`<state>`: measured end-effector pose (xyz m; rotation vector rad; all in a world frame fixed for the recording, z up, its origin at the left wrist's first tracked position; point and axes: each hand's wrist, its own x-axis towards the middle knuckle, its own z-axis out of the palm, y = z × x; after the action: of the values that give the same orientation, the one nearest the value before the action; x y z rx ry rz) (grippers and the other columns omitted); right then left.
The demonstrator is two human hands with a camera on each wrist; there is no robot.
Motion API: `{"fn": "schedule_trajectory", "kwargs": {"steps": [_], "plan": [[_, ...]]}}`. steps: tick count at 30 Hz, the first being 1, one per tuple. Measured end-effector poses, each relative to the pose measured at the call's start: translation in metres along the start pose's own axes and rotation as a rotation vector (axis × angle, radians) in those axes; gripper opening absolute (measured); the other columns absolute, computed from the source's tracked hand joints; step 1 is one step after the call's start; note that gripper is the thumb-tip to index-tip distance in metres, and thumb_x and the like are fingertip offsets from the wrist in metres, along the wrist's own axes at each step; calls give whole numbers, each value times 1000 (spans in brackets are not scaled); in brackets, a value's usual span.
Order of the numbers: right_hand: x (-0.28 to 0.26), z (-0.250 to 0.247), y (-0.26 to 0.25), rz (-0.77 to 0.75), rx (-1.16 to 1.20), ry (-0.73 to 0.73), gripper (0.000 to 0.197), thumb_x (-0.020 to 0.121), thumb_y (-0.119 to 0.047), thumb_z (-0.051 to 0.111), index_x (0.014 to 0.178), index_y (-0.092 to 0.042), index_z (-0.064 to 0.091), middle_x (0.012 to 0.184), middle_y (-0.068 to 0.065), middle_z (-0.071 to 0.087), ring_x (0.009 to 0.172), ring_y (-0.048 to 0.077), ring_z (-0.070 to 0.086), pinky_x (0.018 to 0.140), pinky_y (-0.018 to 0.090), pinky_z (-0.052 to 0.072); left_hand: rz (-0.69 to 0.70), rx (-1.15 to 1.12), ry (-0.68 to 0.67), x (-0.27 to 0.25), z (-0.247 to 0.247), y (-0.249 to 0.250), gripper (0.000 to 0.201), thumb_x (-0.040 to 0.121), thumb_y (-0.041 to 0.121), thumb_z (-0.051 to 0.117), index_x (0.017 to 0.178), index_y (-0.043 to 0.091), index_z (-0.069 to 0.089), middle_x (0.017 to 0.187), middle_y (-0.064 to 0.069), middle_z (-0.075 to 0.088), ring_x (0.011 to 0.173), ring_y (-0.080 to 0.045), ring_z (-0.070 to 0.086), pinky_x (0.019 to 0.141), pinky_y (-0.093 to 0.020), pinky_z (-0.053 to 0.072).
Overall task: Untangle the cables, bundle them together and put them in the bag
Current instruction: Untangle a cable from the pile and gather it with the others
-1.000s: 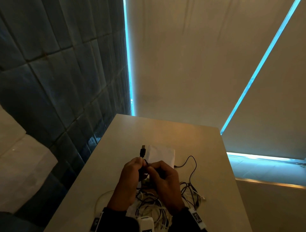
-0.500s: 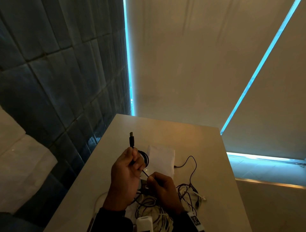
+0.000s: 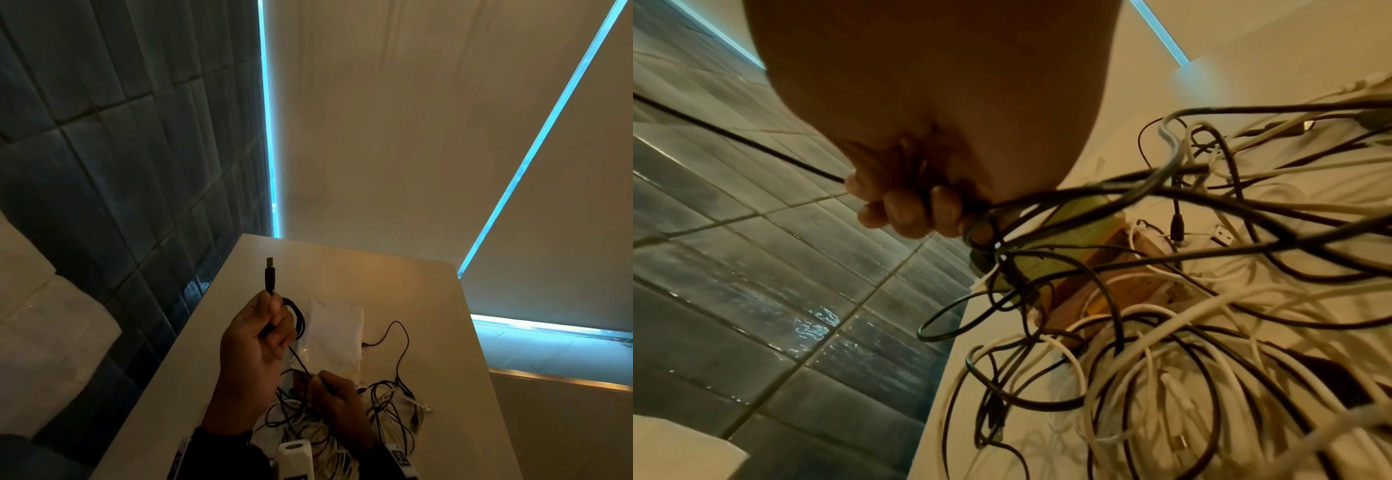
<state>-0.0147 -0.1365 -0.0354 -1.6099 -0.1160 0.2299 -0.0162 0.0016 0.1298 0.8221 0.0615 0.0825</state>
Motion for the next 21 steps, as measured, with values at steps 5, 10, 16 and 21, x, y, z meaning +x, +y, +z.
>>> {"fn": "schedule_trajectory", "kwargs": {"steps": [5,10,16,21], "plan": [[-6,-1,2,52,6,29,32,88,-39,57,59,-23,57,57,-8,53,58,7,48,58,22,40,4,44,61,6,-8,-3,32,99,11,31,70,10,44,56,3,34,44,-7,27,44,-18,29],[-5,-8,-41,-7,127,96,24,96,-3,49,77,11,53,55,-1,51,47,4,52,46,17,44,-17,219,156,13,-18,-15,31,100,11,33,70,9,44,55,4,36,43,-6,29,43,-18,26],[-5,1,-83,-200,130,155,15,95,-6,52,86,5,57,59,0,46,46,5,40,44,15,39,-101,476,203,13,-20,-32,36,102,12,31,68,7,42,59,-5,43,51,-15,44,50,-25,32],[-7,7,-90,-312,110,126,13,96,-8,53,86,-5,60,63,-1,50,53,9,41,50,22,37,-195,537,235,10,-18,-36,34,102,15,34,74,6,50,69,-11,55,65,-24,46,59,-32,37]]}}
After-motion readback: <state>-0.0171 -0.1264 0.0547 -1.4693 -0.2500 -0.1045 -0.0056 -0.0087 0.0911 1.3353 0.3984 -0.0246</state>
